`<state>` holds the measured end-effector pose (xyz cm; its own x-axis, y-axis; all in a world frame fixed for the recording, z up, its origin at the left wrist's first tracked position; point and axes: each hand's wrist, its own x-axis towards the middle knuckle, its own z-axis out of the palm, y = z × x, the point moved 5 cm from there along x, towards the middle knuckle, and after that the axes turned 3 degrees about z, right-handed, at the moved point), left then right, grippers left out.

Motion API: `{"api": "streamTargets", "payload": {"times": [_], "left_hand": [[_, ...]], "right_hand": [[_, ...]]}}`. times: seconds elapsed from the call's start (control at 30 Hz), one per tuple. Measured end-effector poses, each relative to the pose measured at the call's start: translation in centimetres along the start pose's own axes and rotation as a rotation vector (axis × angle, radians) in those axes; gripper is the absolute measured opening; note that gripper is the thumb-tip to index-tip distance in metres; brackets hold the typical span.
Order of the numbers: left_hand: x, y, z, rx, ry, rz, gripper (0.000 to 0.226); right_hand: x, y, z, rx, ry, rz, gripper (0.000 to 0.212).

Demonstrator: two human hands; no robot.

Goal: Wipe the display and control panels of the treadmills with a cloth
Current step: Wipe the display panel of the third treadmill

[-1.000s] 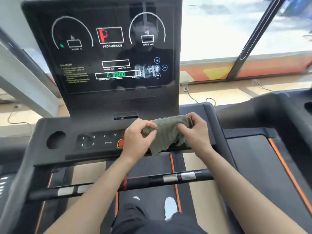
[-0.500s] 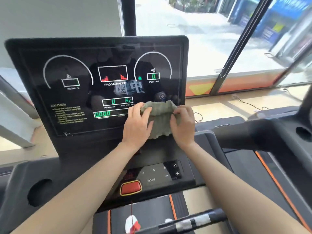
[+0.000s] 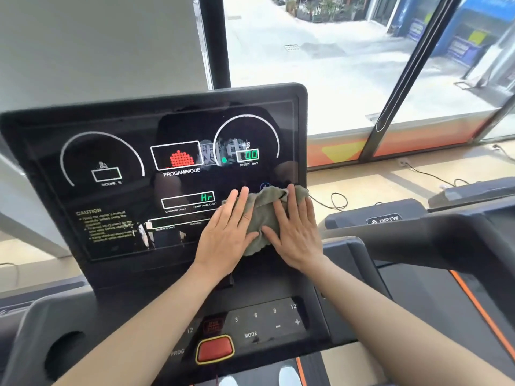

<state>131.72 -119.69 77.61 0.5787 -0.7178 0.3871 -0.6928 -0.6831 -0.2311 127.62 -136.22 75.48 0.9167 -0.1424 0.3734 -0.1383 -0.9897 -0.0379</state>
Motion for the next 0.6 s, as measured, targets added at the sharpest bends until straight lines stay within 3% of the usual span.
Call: {"api": "streamTargets", "payload": {"times": [0.6], "left_hand": [[12.8, -8.9, -10.1, 0.147, 0.179, -0.14, 0.085]], "right_hand": [[15.5, 1.0, -13.1, -0.056, 0.181, -0.177, 0.079]]}}
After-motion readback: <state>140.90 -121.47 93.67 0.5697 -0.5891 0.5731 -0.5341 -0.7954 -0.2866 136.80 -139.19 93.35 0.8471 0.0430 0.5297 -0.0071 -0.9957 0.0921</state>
